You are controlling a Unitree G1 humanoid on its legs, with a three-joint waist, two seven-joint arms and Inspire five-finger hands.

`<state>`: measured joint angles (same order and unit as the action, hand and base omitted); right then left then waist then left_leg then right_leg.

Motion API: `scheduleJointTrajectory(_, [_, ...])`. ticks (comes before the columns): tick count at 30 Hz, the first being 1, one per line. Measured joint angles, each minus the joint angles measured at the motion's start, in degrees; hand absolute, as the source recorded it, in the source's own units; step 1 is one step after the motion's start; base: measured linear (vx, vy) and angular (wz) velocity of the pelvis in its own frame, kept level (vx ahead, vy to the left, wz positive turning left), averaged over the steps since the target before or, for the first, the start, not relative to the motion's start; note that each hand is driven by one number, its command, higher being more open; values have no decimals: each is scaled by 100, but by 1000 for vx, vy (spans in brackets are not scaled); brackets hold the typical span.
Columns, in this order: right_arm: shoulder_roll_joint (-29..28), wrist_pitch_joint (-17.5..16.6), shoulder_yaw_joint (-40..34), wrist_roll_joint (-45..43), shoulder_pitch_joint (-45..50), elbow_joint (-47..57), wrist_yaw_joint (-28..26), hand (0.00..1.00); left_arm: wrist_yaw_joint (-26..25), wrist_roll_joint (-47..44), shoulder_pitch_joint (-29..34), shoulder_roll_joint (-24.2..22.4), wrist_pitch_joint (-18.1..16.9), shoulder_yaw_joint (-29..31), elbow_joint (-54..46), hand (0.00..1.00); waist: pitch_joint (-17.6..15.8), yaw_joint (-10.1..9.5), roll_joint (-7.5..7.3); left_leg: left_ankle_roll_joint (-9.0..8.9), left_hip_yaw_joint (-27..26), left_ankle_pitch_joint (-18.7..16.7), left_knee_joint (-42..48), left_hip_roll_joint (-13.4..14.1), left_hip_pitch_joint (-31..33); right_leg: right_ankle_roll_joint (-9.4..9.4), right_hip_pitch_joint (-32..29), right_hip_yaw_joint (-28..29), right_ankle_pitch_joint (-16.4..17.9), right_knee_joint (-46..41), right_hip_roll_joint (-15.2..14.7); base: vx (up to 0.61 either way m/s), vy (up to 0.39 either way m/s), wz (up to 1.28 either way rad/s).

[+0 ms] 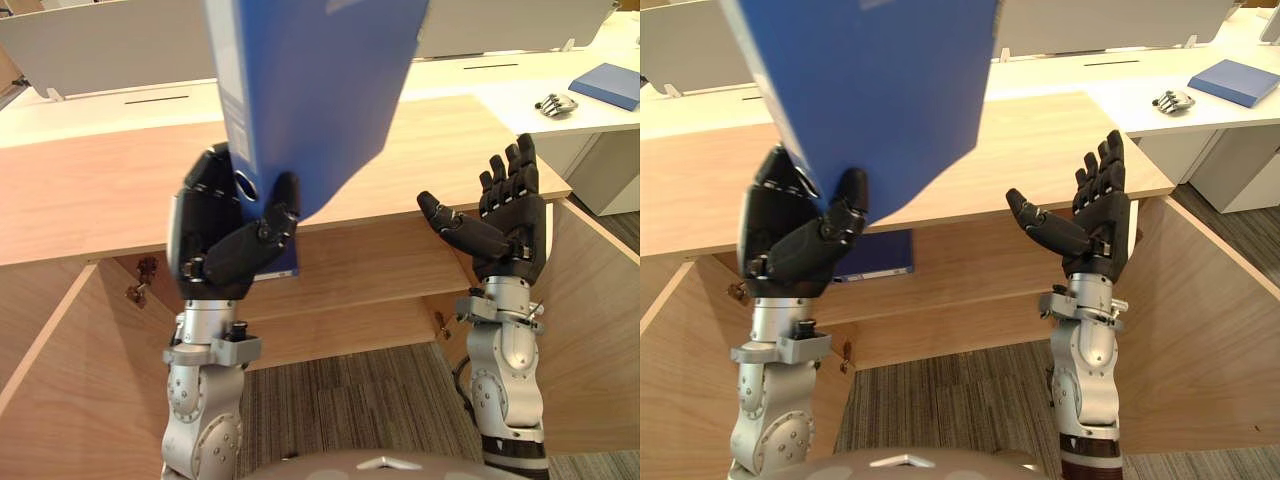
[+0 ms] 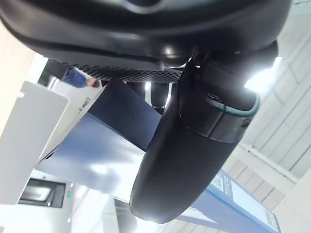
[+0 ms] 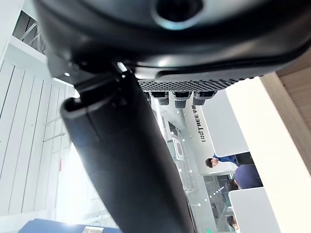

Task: Walk over to the cabinet, pick up the folder, carry it to the office cabinet, place the folder inside the office cabinet, then close the office cabinet door

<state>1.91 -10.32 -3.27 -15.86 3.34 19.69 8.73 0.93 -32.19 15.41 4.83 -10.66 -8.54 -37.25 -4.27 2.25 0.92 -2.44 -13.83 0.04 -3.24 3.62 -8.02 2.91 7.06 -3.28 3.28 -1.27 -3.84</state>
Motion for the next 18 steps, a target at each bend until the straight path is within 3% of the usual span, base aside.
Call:
scheduleJointTrajectory(8, [539, 2, -7, 2, -173, 0, -271, 100, 520, -623, 0, 430, 250, -238, 435, 0, 1, 0, 2, -1, -13, -1, -1, 0, 3, 7, -8, 19, -6, 1, 3, 0, 0, 0])
scheduleJointTrajectory(18, [1260, 3, -84, -11, -295, -208, -854, 100, 1059, -857, -136, 1036, 267, -85, 778, 0, 18, 4, 17, 0, -44, -2, 2, -2, -5, 31, -13, 53, -24, 1, 1, 0, 0, 0])
